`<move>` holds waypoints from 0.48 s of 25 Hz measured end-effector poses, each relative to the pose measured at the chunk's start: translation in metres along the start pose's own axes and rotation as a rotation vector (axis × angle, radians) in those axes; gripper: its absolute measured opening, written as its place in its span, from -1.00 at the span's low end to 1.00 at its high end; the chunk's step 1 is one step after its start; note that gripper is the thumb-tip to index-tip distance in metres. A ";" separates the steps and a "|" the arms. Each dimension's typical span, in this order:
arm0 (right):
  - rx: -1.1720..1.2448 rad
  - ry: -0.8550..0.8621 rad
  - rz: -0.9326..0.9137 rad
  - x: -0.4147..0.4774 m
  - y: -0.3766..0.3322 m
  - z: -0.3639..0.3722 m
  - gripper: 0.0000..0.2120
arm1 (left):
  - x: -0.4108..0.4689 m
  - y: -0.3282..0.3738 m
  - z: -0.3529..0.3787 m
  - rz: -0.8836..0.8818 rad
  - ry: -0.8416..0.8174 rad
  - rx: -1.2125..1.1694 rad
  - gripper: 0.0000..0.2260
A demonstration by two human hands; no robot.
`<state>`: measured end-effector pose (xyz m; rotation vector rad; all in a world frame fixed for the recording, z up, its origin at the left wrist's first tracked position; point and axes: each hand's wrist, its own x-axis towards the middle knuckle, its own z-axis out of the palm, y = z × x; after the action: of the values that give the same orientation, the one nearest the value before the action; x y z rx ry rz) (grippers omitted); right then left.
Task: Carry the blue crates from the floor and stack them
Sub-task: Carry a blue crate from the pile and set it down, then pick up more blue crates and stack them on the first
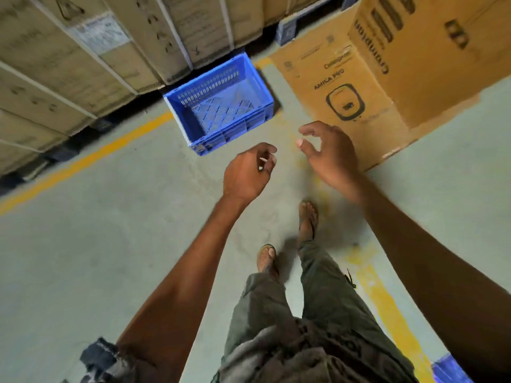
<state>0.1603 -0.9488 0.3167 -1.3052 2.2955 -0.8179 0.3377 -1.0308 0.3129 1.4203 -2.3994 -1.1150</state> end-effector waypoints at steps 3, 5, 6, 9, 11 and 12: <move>0.046 0.073 0.136 -0.078 0.000 -0.056 -0.78 | -0.049 0.043 -0.002 0.101 -0.065 0.005 -0.87; 0.076 0.174 0.231 -0.135 0.010 -0.088 -0.79 | -0.076 0.077 0.006 0.175 -0.129 0.003 -0.86; 0.093 0.223 0.280 -0.160 0.018 -0.101 -0.79 | -0.086 0.095 0.013 0.220 -0.150 0.007 -0.86; 0.093 0.364 0.383 -0.249 0.054 -0.145 -0.79 | -0.130 0.159 0.055 0.403 -0.260 0.051 -0.84; 0.064 0.394 0.421 -0.296 0.075 -0.164 -0.77 | -0.154 0.194 0.083 0.487 -0.313 0.063 -0.84; 0.051 0.400 0.435 -0.316 0.084 -0.170 -0.77 | -0.165 0.206 0.097 0.511 -0.330 0.059 -0.85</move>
<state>0.1659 -0.5903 0.4029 -0.6140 2.6987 -1.0381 0.2386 -0.7900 0.4181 0.5948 -2.8013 -1.2108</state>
